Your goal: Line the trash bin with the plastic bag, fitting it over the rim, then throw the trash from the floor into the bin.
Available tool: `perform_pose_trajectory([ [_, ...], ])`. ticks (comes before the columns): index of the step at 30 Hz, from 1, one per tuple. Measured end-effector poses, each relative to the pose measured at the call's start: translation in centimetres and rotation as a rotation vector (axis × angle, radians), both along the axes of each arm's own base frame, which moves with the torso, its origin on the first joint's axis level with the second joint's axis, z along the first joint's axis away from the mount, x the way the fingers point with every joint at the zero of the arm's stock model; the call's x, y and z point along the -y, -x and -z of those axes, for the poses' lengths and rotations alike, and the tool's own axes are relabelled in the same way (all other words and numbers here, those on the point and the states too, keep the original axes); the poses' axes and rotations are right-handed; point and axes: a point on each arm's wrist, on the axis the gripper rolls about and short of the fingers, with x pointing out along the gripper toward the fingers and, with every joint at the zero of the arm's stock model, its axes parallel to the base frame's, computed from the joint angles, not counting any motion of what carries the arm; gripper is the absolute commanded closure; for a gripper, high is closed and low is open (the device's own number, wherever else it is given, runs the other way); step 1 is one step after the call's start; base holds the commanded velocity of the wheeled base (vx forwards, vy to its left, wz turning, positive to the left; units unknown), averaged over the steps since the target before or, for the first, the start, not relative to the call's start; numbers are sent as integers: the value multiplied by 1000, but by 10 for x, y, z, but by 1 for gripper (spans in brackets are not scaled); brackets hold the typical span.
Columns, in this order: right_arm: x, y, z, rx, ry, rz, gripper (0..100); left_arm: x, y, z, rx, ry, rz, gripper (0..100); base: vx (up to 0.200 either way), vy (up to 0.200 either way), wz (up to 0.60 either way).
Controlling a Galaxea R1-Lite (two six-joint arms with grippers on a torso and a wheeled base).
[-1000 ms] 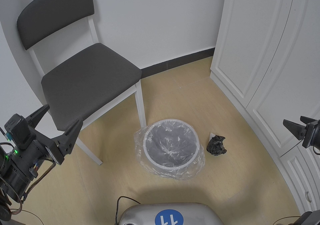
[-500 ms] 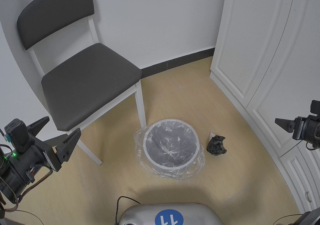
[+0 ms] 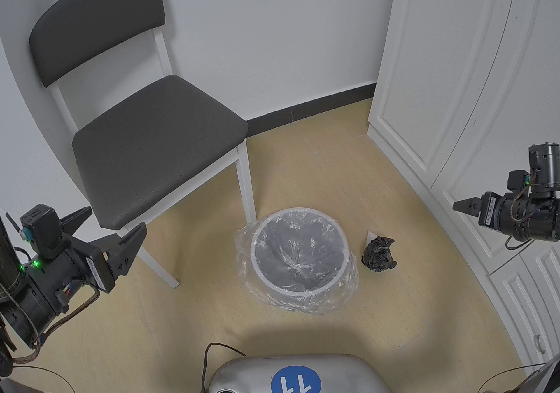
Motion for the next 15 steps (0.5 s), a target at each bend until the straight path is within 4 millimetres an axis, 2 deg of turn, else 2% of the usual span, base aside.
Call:
perform_pose_trajectory([
  [8,1,-32,19,-79,-77,19,0,0,-7,4,-26,-11,-19,0,0,0,0],
  [15,-1,-57,37,-71,-126,41,0,2,-10,8,-44,-21,-20,0,0,0,0],
])
